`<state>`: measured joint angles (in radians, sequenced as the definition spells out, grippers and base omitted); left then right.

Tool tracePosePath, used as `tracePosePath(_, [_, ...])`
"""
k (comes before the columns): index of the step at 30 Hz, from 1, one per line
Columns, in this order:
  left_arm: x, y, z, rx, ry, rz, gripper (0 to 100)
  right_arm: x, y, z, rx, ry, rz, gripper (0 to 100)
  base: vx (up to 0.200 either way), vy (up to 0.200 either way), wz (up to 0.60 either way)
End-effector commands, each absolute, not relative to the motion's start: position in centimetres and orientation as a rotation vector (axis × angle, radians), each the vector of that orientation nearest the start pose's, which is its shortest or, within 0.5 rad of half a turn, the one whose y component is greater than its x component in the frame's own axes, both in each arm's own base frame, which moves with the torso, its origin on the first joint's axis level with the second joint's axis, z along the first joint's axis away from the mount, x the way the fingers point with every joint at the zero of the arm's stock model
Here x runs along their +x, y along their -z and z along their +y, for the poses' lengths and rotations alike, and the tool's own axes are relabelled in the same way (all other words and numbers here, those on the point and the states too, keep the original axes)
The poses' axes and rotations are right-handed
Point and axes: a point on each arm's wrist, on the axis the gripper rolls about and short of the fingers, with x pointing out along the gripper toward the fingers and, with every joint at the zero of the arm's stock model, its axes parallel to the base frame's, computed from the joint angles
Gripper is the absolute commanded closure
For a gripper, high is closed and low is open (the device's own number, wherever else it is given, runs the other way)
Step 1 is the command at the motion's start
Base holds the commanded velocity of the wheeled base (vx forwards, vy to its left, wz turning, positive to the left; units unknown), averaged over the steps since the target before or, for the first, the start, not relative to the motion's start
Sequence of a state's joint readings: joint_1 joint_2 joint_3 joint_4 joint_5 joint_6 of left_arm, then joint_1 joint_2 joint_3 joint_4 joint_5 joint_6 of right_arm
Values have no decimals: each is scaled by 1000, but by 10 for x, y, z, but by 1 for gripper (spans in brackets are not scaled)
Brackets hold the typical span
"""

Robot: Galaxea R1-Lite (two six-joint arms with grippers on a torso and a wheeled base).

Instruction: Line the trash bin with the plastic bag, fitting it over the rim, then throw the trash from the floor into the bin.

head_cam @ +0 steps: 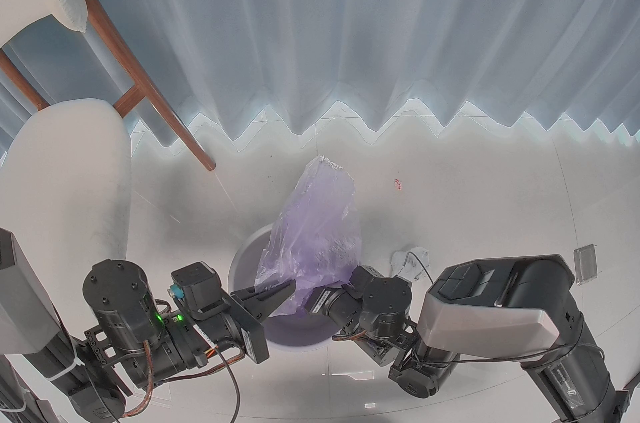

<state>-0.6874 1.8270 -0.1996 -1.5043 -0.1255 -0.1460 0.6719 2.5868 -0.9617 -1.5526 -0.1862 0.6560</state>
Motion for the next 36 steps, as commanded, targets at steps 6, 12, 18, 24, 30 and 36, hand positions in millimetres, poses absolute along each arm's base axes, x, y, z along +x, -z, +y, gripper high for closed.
tracePosePath(6, [184, -91, -152, -90, 783, 223, 100, 299, 39, 270, 636, -496, 337, 100, 0, 0, 0])
tracePosePath(12, [187, -85, -147, -86, 750, 250, 100, 251, 18, 275, 671, -649, 486, 100, 0, 0, 0])
tracePosePath(18, [189, -68, -146, -53, 662, 314, 100, 206, -18, 257, 664, -786, 582, 100, 0, 0, 0])
tracePosePath(24, [181, -62, -141, 12, 669, 339, 100, 186, -61, 231, 629, -860, 505, 100, 0, 0, 0])
tracePosePath(30, [173, -59, -137, 64, 687, 355, 100, 172, -109, 199, 636, -946, 393, 0, 0, 0, 0])
tracePosePath(36, [171, -57, -140, 76, 715, 363, 100, 199, -132, 187, 678, -836, 391, 0, 0, 0, 0])
